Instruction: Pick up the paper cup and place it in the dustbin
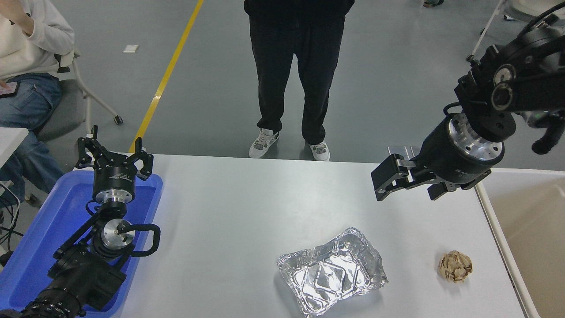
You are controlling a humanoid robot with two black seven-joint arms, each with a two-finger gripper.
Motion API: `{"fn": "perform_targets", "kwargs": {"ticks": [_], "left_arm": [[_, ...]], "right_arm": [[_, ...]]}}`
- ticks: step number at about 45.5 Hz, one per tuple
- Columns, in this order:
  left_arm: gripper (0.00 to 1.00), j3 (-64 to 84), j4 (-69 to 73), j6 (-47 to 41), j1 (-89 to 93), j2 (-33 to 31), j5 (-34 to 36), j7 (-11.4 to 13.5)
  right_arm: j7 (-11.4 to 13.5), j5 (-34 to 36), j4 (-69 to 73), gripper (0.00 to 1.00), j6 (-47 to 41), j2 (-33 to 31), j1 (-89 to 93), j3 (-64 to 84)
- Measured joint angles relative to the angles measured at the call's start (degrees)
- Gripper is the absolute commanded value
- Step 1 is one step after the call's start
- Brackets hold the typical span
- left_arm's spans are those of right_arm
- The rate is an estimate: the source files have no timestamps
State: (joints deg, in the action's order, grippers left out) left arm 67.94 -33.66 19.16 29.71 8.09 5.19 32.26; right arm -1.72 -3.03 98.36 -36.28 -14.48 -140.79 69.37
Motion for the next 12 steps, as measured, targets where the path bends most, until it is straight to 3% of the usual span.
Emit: {"fn": "perform_targets", "kwargs": {"ticks": [12], "left_arm": [[0.99,0.0,0.0,0.0,0.0,0.0,0.0,0.0]], "right_arm": [[-0.1,0.0,0.1,1.00,-1.2,0.2,-0.3,0.0]]}}
